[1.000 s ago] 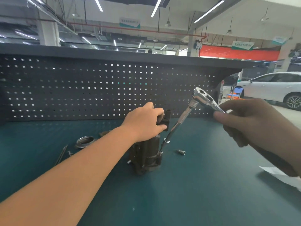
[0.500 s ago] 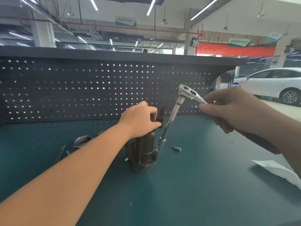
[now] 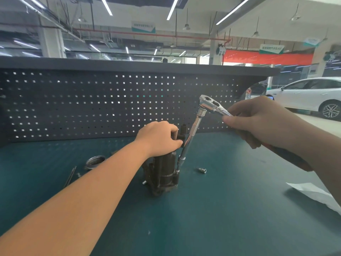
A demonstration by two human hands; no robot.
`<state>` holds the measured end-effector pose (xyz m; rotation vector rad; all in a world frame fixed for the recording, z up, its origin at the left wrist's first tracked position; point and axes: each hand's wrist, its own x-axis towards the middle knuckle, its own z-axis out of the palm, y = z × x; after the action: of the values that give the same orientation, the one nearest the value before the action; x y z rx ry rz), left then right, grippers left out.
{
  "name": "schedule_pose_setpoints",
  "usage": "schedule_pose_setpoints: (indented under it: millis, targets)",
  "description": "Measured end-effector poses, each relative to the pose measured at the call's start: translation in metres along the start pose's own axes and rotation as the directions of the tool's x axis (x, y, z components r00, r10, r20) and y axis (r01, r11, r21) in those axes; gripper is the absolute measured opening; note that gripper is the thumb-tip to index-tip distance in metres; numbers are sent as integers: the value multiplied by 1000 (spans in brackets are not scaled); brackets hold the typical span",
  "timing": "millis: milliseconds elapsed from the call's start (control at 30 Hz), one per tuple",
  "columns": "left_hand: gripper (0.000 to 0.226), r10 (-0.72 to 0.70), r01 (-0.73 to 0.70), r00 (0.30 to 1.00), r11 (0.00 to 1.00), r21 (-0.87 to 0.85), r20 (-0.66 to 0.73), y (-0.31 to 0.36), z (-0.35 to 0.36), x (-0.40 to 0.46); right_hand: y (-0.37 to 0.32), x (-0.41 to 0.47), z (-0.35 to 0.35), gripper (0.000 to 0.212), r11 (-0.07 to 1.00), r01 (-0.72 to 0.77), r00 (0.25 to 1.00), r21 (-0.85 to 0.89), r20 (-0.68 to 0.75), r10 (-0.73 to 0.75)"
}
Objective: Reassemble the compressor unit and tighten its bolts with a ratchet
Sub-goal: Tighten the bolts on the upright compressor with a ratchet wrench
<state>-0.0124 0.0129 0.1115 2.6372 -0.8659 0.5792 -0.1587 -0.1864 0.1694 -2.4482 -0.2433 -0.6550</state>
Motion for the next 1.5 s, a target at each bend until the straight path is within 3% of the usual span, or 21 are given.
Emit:
schedule_pose_setpoints:
  millis: [267,367,500,633,733,833,933,1033,1133,1267,1367,1500]
  targets:
    - [57,-42,61,986,991,-117,160,0,-14,-1,1,9,-7,23,1000,-8,998,17,67,7]
    - [45,33,-21,974,998,-54,226,-1,-19,0,3,22,-10,26,1000,-23,993,1,112,22]
    - [43,28,23,951,987,-162,309,-5,-26,9,7,38,-11,24,998,-22,989,-51,142,29]
    - [36,97,-30,970,958,-286,225,-19,-20,11,6,50,-11,13,994,-21,986,-104,165,38]
    - [42,128,-76,980,948,-308,150,-27,-13,9,3,57,-8,16,987,-8,987,-163,158,34]
    - [57,100,-63,988,958,-278,119,-29,-9,7,1,61,-2,21,971,-16,994,-238,104,42]
    - [50,57,-43,997,963,-267,45,-26,-2,6,-3,60,2,14,952,-28,997,-304,57,47]
    - [54,67,-50,997,955,-292,49,-19,1,8,-9,60,3,25,908,-51,997,-415,24,67]
    - [46,148,-138,989,951,-277,17,-14,0,12,-16,61,7,28,862,-68,997,-503,2,80]
    - [14,208,-188,978,920,-344,24,-12,-8,15,-24,62,14,28,829,-90,996,-552,-33,87]
    - [36,142,-90,980,941,-327,141,-11,-12,17,-33,62,15,24,810,-105,994,-577,-24,111]
    - [87,18,5,994,976,-217,107,-4,-4,18,-48,59,14,34,770,-62,995,-635,23,99]
